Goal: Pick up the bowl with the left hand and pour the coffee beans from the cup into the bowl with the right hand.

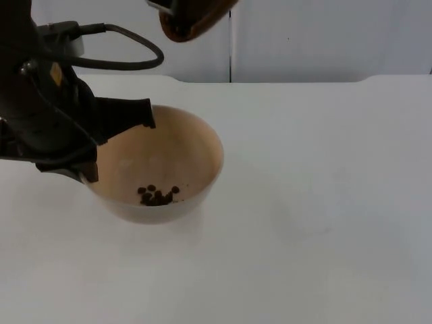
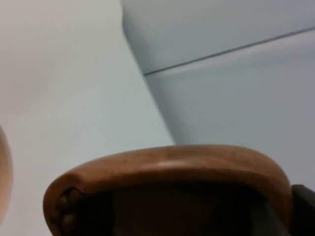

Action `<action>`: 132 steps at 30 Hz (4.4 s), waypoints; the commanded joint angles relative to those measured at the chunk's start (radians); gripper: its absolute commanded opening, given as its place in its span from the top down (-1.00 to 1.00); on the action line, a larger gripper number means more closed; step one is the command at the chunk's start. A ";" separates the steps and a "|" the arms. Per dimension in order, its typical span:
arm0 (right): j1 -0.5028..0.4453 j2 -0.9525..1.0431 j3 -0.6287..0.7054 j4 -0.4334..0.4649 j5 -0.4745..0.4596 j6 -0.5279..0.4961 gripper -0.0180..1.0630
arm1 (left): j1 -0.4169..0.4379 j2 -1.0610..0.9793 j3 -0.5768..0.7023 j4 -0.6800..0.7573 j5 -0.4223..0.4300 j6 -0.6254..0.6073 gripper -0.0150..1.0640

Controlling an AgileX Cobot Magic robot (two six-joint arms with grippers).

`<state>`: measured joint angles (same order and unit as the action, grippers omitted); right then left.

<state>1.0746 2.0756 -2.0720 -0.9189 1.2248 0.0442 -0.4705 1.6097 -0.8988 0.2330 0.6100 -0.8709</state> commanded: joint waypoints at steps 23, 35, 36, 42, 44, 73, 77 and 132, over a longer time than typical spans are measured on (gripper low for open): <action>-0.304 -0.010 -0.002 0.721 -0.067 -0.071 0.97 | -0.005 -0.002 -0.005 -0.026 -0.010 -0.009 0.98; -0.452 -0.008 -0.002 0.919 -0.067 -0.089 0.97 | -0.005 -0.002 -0.005 -0.030 -0.013 -0.009 0.98; -0.464 -0.008 0.000 0.919 -0.067 -0.089 0.97 | -0.005 -0.002 -0.005 -0.030 -0.013 -0.009 0.98; -0.521 -0.004 0.032 0.919 -0.092 -0.059 0.97 | -0.005 -0.002 -0.005 -0.030 -0.008 -0.009 0.98; -0.532 -0.004 0.067 0.924 -0.111 -0.059 0.97 | -0.005 -0.002 -0.005 -0.044 0.000 -0.009 0.98; -0.614 -0.007 0.665 0.930 -0.583 -0.021 0.97 | -0.005 0.116 -0.003 -0.022 -0.099 0.054 0.98; -0.614 -0.004 0.726 0.932 -0.649 0.007 0.97 | -0.005 0.117 -0.003 -0.022 -0.103 0.054 0.98; -0.614 0.033 0.778 0.919 -0.699 0.019 0.90 | -0.005 0.271 -0.003 0.128 -0.205 0.133 0.96</action>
<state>0.4616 2.1117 -1.2951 0.0000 0.5230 0.0592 -0.4705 1.8750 -0.9010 0.3551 0.3973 -0.7412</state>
